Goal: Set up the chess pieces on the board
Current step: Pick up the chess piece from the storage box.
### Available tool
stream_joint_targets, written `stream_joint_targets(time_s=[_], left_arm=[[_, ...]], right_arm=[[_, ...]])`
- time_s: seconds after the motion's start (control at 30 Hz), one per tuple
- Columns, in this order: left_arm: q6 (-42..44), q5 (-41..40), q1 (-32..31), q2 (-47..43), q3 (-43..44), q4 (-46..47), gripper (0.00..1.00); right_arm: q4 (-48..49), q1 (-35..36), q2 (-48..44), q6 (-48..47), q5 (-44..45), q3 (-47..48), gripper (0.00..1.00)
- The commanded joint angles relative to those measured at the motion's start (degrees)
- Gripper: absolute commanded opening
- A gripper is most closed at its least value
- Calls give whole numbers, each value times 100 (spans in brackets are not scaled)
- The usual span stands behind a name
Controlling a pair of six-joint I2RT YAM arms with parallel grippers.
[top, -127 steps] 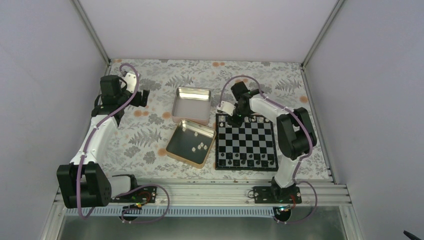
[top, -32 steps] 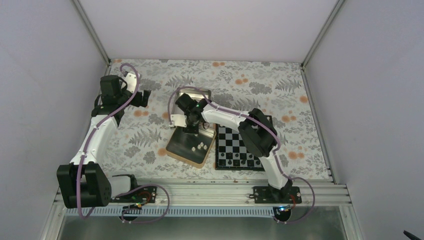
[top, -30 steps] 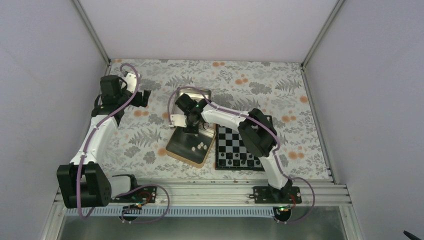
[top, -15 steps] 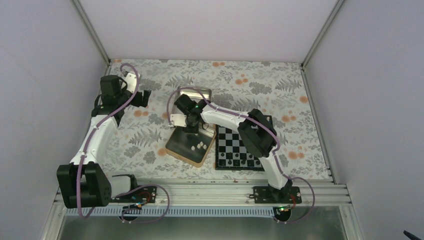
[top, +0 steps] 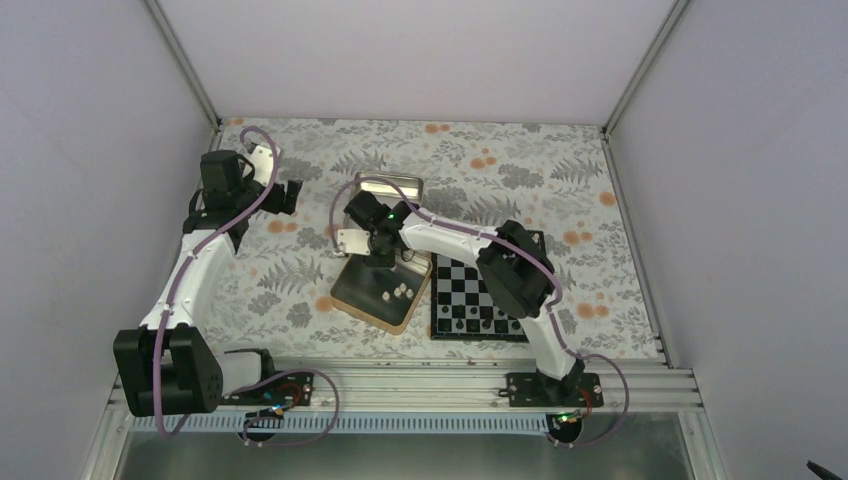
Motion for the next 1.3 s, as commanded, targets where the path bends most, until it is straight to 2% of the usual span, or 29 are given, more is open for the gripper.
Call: stream_joint_targets(time_s=[0.0, 0.43, 1.27], left_arm=[[40, 98, 27, -22, -15, -24, 100], [40, 90, 26, -10, -22, -18, 100], [40, 108, 25, 16, -20, -17, 100]], right_arm=[[30, 77, -307, 68, 140, 26, 34], [200, 76, 41, -30, 383, 153, 34], [114, 46, 377, -26, 195, 369, 32]])
